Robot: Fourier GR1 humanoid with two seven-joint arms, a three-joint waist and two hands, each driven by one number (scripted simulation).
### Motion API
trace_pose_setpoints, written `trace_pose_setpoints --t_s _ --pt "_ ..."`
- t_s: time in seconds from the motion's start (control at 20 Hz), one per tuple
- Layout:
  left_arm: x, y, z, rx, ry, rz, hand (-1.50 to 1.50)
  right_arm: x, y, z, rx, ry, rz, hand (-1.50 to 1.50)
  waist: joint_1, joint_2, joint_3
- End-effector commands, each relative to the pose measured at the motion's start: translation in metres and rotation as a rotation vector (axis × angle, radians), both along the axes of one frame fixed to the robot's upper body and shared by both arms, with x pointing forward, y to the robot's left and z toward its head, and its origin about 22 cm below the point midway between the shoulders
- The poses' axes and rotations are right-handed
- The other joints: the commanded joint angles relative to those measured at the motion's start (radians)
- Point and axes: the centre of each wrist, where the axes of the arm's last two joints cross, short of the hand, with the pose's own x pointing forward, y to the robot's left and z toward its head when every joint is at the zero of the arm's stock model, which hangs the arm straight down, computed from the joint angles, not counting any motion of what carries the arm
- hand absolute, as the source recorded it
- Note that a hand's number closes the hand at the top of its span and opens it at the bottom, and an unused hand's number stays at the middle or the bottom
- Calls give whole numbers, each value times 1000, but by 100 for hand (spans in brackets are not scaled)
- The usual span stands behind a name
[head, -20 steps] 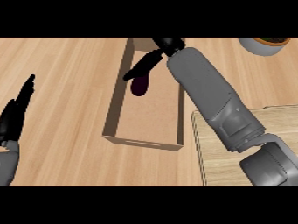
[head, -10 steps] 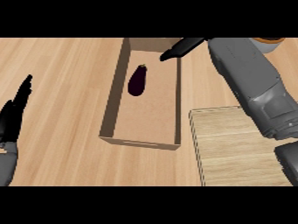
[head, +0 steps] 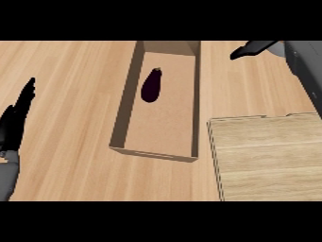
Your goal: Pick the eggplant from the tray and place it in the cardboard box
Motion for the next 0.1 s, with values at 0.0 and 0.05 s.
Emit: trace_pose_setpoints --t_s 0.0,0.05 --pt "-4 -6 -9 -14 1 -4 0 -7 -41 3 -78 2 5 -150 7 1 0" --pt "1 -3 -4 -10 -5 -16 0 -6 -35 3 -82 -2 13 -150 15 7 0"
